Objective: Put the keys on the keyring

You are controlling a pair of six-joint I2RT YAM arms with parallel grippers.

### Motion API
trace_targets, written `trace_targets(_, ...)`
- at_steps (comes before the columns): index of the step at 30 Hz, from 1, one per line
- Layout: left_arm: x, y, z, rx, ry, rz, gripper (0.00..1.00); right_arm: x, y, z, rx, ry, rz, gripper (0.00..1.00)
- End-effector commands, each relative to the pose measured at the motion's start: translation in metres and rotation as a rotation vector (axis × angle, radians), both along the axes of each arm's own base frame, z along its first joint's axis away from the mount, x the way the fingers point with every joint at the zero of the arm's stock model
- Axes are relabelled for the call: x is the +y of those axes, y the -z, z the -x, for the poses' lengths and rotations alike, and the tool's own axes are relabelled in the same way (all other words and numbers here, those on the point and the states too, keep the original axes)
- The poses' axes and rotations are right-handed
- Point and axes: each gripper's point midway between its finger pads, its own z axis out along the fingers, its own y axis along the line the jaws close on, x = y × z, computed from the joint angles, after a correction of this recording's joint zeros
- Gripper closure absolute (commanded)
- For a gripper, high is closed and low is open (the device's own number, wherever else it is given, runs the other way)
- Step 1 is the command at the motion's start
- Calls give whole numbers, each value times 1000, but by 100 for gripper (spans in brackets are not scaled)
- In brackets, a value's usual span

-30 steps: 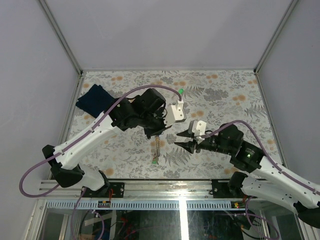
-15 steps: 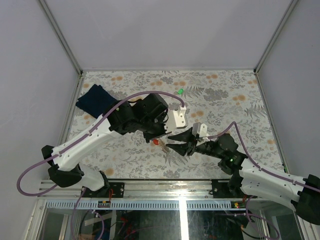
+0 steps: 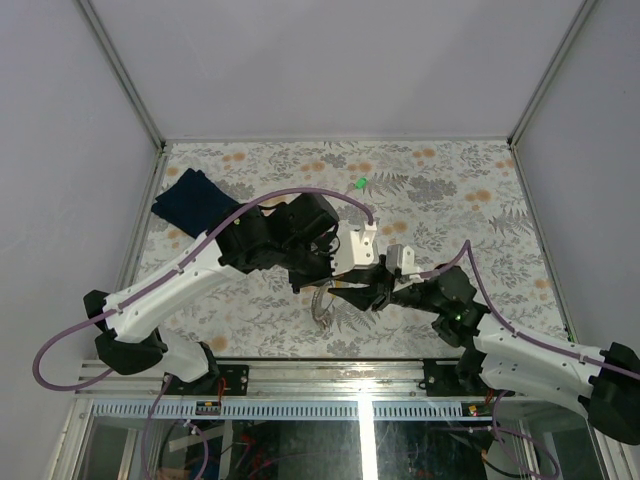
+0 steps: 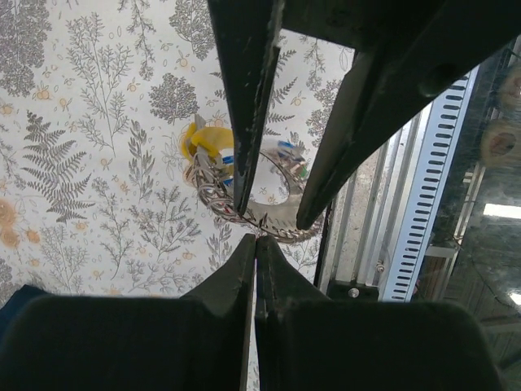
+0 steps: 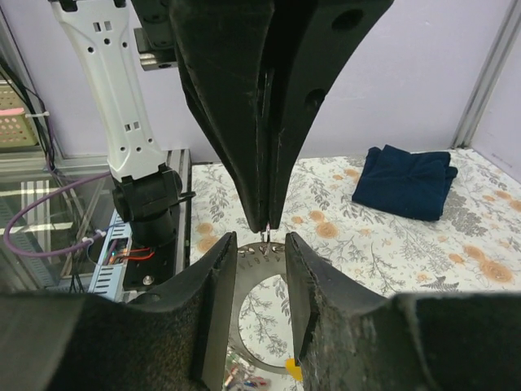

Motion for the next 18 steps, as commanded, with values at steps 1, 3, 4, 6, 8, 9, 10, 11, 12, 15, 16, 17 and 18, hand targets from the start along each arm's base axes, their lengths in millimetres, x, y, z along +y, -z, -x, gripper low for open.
trace_targets(1,-7,-20,7,-16,52,66,100,4,-32,7,-70,-41,-62,63)
trace_targets(3,-8,-20,9,-11,61,71,100,5,-33,7,-77,-46,-61,64)
trace_targets(4,-8,-21,11,-10,66,74,100,6,-34,7,-79,-48,-62,65)
trace_targets(6,-8,-21,12,-9,71,76,100,7,-33,8,-79,-56,-58,67)
trace_targets(8,-9,-22,13,-9,76,79,100,8,-33,8,-78,-63,-55,70)
trace_targets(9,-9,-22,14,-8,78,81,100,9,-33,8,-78,-67,-53,72)
trace_targets(10,-10,-23,14,-9,82,84,100,9,-32,8,-75,-68,-49,74)
trace_targets(11,-10,-24,14,-9,84,86,100,10,-31,8,-74,-70,-44,75)
trace_targets(12,-10,-24,15,-9,87,87,100,10,-30,8,-74,-70,-40,76)
trace_targets(15,-10,-26,16,-13,94,95,100,10,-26,8,-76,-71,-22,76)
trace_targets(16,-10,-27,17,-15,96,97,100,10,-25,9,-79,-74,-18,76)
trace_targets(17,-9,-27,17,-16,97,97,100,10,-25,9,-82,-78,-12,75)
trace_targets(18,-9,-28,17,-19,97,99,100,10,-24,10,-82,-81,-5,75)
